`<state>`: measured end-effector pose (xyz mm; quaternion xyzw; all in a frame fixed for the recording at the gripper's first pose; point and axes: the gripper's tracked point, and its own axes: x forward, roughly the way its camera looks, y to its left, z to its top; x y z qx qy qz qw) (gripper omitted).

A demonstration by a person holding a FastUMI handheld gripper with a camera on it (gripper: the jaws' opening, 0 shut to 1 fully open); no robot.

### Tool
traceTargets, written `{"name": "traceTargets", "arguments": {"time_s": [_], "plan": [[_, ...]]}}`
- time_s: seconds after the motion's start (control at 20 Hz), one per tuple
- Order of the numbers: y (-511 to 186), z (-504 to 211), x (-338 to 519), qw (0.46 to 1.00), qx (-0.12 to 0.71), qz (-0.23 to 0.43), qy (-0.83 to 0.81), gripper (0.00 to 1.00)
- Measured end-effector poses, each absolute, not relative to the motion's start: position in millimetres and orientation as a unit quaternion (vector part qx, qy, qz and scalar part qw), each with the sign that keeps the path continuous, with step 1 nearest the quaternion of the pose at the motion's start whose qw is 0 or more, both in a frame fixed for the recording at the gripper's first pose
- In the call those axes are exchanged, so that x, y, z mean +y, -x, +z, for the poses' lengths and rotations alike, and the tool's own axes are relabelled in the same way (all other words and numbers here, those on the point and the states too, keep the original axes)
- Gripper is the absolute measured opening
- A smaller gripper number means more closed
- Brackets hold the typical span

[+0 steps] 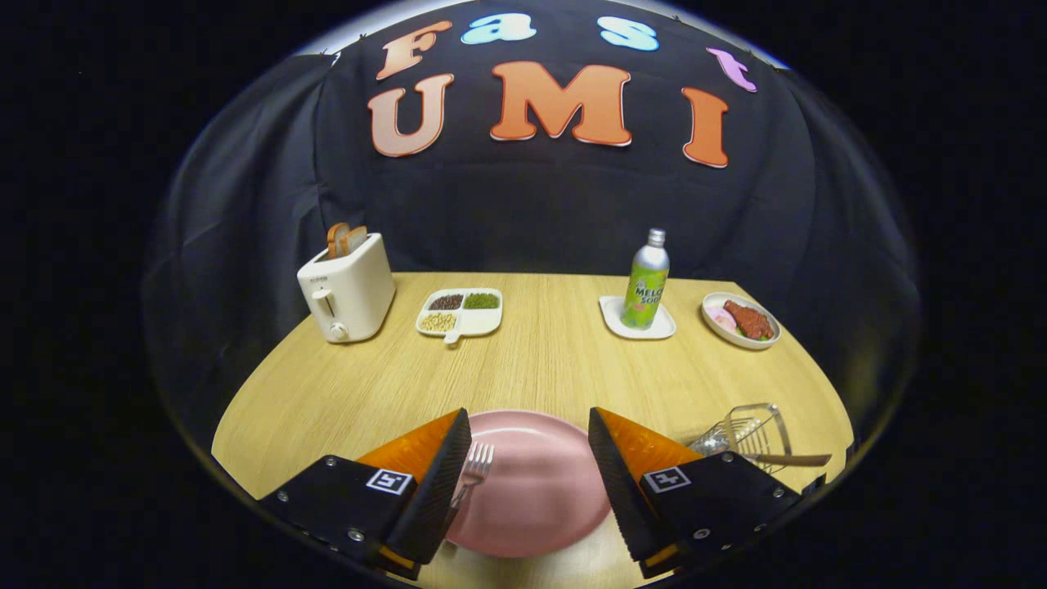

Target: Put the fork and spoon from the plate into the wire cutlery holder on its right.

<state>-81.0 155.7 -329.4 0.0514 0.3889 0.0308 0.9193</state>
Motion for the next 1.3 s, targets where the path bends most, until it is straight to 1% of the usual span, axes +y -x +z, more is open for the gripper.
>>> {"name": "traceTargets", "arguments": {"time_s": [0.25,0.45,0.5,0.55,0.65,0.7,0.75,0.8,0.85,0.9,1.0,1.1,1.3], "plan": [[123.2,-383.2,187.9,0.876,0.478,0.043,-0.049,0.87],[148.0,-409.7,199.2,0.84,0.539,0.048,-0.048,0.84],[152.6,-413.6,201.2,0.831,0.552,0.049,-0.051,0.79],[153.4,-416.1,200.0,0.826,0.559,0.044,-0.051,0.76],[158.3,-421.1,195.2,0.814,0.578,0.036,-0.047,0.63],[155.4,-420.4,193.2,0.814,0.579,0.033,-0.047,0.54],[157.5,-421.5,192.8,0.809,0.584,0.032,-0.047,0.49],[157.7,-421.0,189.3,0.808,0.587,0.029,-0.044,0.37],[157.5,-421.2,186.7,0.806,0.589,0.028,-0.042,0.32],[158.5,-419.2,184.4,0.804,0.592,0.027,-0.041,0.2],[158.0,-421.7,183.7,0.799,0.598,0.032,-0.051,0.1],[157.3,-418.2,183.2,0.798,0.598,0.036,-0.068,0.08],[143.5,-395.3,161.3,0.822,0.565,0.042,-0.06,0.07]]}}
